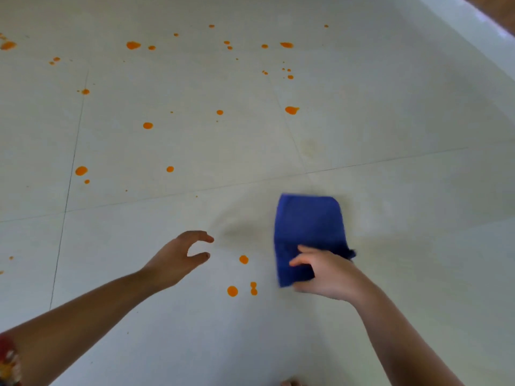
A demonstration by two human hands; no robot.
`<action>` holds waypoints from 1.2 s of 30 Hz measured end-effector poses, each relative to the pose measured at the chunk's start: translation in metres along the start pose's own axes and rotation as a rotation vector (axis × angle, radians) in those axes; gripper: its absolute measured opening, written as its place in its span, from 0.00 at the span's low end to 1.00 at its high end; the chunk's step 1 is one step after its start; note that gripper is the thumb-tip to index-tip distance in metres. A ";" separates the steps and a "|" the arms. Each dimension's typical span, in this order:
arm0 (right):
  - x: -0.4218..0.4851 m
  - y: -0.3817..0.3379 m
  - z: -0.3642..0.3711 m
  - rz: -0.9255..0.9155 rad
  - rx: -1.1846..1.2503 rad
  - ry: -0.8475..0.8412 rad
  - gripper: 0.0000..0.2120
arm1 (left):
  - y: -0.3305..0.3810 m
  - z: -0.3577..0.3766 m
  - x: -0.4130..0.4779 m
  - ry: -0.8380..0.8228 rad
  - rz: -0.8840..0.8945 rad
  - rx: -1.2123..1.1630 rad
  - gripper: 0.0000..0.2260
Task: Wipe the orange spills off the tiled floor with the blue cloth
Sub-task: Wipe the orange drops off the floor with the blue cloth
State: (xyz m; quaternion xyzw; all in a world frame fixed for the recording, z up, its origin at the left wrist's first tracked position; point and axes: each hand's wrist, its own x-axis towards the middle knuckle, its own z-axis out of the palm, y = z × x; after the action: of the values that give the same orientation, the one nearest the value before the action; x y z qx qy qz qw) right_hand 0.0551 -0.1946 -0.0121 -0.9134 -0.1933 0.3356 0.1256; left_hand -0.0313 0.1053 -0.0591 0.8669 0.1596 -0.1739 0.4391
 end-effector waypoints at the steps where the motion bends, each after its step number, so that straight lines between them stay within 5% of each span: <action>1: 0.006 0.000 0.007 0.055 0.098 0.017 0.21 | -0.002 -0.001 0.002 -0.001 0.011 0.062 0.13; 3: 0.030 0.004 0.016 0.055 0.138 0.325 0.20 | -0.009 -0.002 0.004 0.013 0.017 0.157 0.16; 5: 0.063 0.010 0.029 0.097 -0.052 0.452 0.23 | -0.014 0.004 0.007 0.025 -0.006 0.182 0.19; 10: 0.095 0.034 0.087 0.181 -0.228 0.389 0.28 | -0.022 0.050 0.012 0.272 -0.055 -0.023 0.24; 13: 0.091 0.055 0.089 0.111 -0.200 0.467 0.27 | -0.038 0.078 0.006 0.261 -0.031 0.137 0.33; 18: 0.148 0.065 0.054 0.215 -0.047 0.623 0.25 | -0.048 0.094 -0.003 0.282 0.023 0.302 0.30; 24: 0.100 0.062 0.088 -0.197 -0.236 0.510 0.25 | -0.051 0.096 -0.006 0.267 0.015 0.358 0.29; 31: 0.158 0.052 0.043 0.164 -0.063 0.664 0.28 | -0.051 0.101 -0.004 0.302 -0.004 0.416 0.28; 36: 0.103 0.040 0.095 -0.273 -0.240 0.512 0.24 | -0.051 0.101 -0.004 0.301 0.007 0.444 0.28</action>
State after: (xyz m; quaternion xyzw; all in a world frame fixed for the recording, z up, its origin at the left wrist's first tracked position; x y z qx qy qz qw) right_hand 0.0755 -0.1752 -0.1551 -0.9420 -0.3146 0.0494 0.1056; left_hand -0.0735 0.0516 -0.1491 0.9586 0.1780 -0.0720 0.2104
